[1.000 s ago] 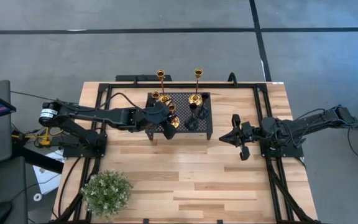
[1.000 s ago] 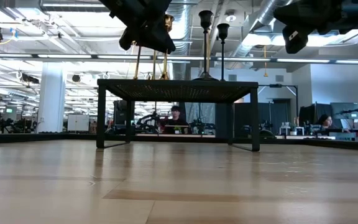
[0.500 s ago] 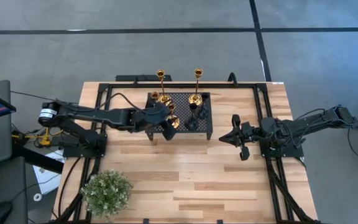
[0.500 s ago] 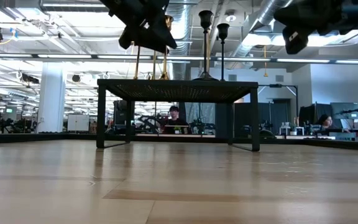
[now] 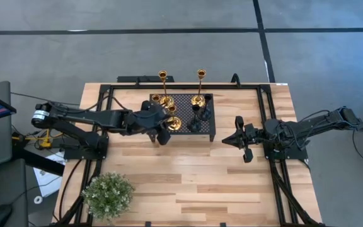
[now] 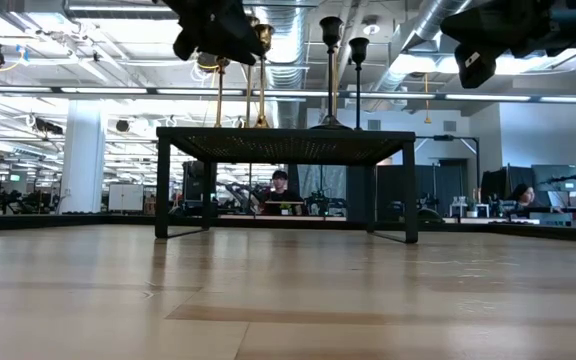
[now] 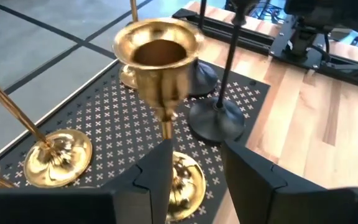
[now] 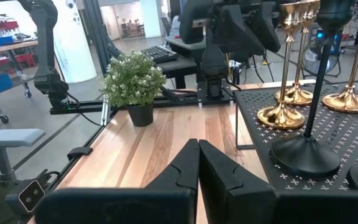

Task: Pick & Place candle stick holders
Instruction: Return to Home Position

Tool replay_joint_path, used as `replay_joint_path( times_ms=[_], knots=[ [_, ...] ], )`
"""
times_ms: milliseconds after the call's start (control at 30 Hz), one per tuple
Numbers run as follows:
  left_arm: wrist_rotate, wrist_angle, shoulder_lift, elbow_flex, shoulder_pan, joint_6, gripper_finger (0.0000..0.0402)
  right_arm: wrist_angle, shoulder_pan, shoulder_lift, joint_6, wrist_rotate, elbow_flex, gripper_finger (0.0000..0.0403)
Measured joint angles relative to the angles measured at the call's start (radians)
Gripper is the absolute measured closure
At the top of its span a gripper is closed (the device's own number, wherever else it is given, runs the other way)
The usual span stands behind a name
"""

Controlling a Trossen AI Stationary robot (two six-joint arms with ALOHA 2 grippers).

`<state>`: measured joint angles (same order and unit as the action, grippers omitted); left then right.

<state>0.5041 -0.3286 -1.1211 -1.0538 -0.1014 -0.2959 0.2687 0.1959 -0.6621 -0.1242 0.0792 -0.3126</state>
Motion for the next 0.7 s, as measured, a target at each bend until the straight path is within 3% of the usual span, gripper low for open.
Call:
replay_joint_path(
  times_ms=[333,600,700],
  knots=[
    [-0.013,-0.011,0.009,0.000,-0.043,0.000,0.0266,0.000,0.000,0.000,0.000,0.000,0.000,0.0403],
    [-0.189,-0.016,0.080,0.000,-0.128,0.024,0.0266,0.000,0.000,0.000,0.000,0.000,0.000,0.0403],
    [-0.202,-0.015,0.138,0.000,-0.186,0.084,0.0266,0.000,0.000,0.000,0.000,0.000,0.000,0.0403]
  ],
)
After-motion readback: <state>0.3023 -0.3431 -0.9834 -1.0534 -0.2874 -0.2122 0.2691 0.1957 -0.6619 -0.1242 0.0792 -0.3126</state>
